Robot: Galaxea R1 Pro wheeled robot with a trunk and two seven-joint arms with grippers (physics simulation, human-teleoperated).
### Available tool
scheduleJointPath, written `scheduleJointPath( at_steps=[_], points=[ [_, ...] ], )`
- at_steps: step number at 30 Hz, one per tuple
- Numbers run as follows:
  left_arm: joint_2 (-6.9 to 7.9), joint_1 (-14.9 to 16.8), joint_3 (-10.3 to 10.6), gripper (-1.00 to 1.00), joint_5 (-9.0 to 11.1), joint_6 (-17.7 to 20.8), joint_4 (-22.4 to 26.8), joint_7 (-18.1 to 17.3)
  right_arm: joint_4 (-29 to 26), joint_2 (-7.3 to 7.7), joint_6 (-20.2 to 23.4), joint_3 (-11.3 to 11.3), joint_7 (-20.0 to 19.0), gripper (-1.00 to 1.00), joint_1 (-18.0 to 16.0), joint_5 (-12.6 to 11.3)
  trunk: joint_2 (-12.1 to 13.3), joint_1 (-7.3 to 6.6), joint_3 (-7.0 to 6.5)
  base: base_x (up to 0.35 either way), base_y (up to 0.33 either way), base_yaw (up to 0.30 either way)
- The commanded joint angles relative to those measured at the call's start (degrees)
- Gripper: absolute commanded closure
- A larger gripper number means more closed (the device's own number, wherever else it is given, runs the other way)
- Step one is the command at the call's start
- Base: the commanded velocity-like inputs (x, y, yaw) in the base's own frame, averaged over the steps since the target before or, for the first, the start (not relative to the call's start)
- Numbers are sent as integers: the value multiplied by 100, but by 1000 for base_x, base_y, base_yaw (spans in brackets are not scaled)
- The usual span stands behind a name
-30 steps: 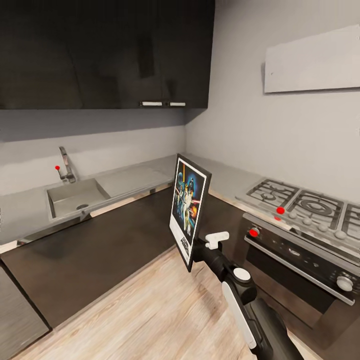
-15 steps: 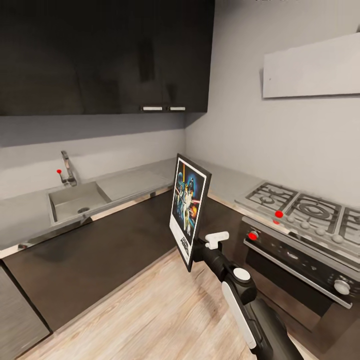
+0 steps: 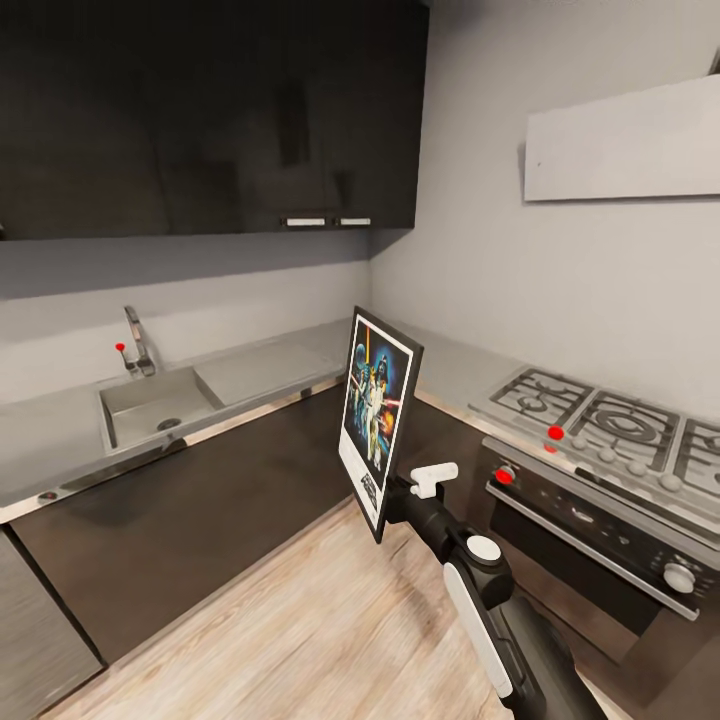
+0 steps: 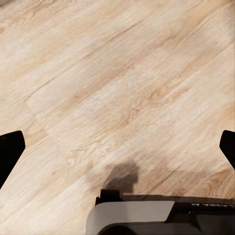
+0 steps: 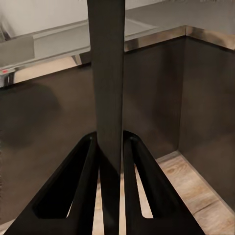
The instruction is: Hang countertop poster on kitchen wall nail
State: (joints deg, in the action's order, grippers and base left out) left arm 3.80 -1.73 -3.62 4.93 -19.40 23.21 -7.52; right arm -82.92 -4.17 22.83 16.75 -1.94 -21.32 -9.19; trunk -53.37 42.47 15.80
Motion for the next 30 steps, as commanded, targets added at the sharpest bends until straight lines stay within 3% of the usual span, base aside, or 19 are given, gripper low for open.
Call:
scheduleJointPath(
  at_steps=[1, 30],
  points=[
    [-2, -3, -25, -100, 52, 6, 8, -57, -5, -3, 29, -5, -26, 100, -4, -48, 37, -22, -12, 0, 0, 0],
    [-14, -3, 59, -100, 45, 86, 102, -78, -5, -3, 22, -5, -26, 100, -4, -40, 1200, -659, -533, 0, 0, 0]
  ],
)
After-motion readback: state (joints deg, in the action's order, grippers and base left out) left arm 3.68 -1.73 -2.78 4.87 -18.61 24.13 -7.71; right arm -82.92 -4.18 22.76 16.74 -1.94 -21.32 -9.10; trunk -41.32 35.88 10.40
